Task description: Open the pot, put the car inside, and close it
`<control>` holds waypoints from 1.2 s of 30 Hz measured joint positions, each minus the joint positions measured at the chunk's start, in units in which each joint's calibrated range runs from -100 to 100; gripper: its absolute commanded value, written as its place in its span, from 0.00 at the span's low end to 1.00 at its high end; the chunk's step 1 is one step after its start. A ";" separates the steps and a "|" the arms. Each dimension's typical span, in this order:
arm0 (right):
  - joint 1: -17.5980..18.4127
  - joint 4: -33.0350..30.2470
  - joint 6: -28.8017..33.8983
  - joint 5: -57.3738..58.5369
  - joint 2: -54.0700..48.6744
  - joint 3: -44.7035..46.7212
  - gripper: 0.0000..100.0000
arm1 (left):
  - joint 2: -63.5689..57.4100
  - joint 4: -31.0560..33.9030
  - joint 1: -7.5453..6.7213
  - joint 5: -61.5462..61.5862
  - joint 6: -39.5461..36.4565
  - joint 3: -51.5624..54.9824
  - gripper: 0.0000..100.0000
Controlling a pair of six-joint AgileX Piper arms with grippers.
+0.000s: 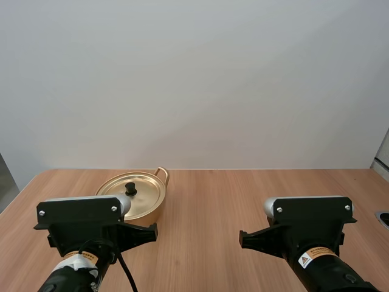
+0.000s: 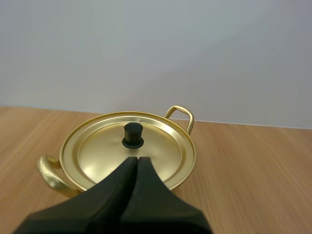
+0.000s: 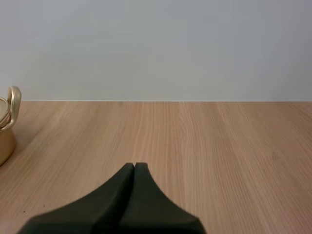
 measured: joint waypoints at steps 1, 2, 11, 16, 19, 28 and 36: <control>0.00 0.02 0.00 0.00 0.00 0.00 0.00 | 0.00 0.11 0.00 0.00 0.07 0.00 0.00; 0.00 -0.34 0.00 0.00 0.00 0.00 0.00 | 0.00 0.52 0.00 0.00 0.07 0.00 0.00; 0.00 -0.82 0.93 -0.16 0.00 0.00 0.00 | 0.00 1.02 0.00 -0.18 0.07 0.00 0.00; 0.00 -0.82 1.01 -0.16 0.00 0.00 0.00 | 0.00 1.02 0.00 -0.58 0.07 0.00 0.00; 0.00 -0.82 1.01 -0.16 0.00 0.00 0.00 | 0.00 1.02 0.00 -0.58 0.07 0.00 0.00; 0.00 -0.71 1.01 -0.16 0.00 0.00 0.00 | 0.00 1.02 0.00 -0.58 0.07 0.00 0.00; 0.00 -0.71 1.01 -0.16 0.00 0.00 0.00 | 0.00 1.02 0.00 -0.58 0.07 0.00 0.00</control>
